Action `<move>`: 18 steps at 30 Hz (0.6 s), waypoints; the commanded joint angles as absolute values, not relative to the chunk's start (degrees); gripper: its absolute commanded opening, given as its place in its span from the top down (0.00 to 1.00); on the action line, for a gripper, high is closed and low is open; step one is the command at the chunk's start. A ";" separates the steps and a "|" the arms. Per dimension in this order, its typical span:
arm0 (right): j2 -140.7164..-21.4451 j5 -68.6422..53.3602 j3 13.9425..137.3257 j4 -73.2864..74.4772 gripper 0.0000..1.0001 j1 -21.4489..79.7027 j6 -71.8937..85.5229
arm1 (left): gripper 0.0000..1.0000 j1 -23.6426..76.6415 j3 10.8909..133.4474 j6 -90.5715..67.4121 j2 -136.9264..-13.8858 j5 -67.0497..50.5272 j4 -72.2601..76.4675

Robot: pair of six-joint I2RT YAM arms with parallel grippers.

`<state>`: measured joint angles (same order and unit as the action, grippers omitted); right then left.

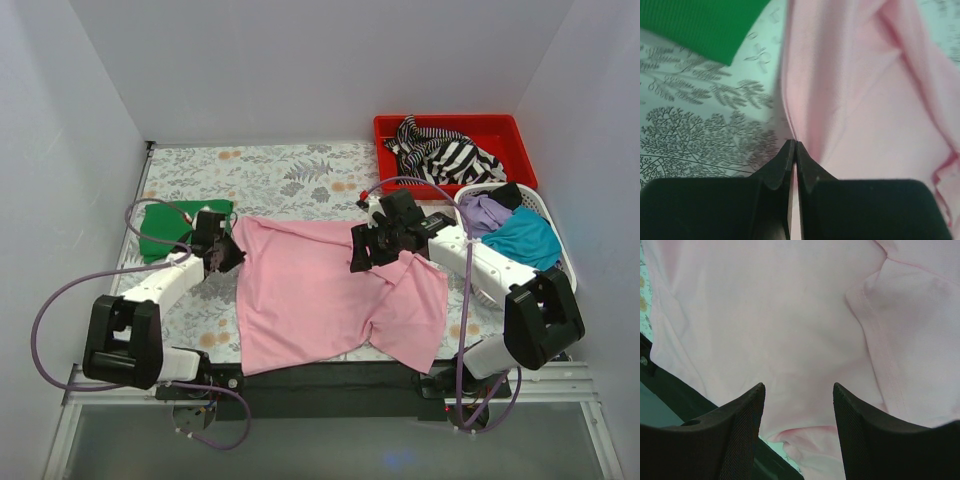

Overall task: Fold and stack the t-shirts
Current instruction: Flatten the tshirt out

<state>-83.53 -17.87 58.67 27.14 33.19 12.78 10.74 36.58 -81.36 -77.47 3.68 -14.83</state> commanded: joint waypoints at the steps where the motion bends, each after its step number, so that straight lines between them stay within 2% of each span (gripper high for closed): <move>1: -81.74 -17.31 58.71 27.42 0.37 33.57 12.92 | 1.00 10.81 47.88 -74.90 -71.99 0.09 -20.64; 8: -82.44 -17.75 58.71 27.42 0.37 33.57 12.92 | 1.00 10.81 58.97 -71.02 -70.93 7.28 -33.38; 13: -81.91 -17.84 58.80 27.42 0.37 33.57 12.66 | 1.00 10.81 58.98 -71.02 -70.58 11.16 -36.56; 18: -82.44 -18.19 59.06 27.42 0.39 33.57 12.57 | 1.00 10.81 54.32 -70.58 -72.07 7.56 -32.44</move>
<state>-83.33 -17.76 58.65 27.14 33.19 12.88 10.79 56.45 -72.10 -71.55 8.32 -32.51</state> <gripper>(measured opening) 0.619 0.010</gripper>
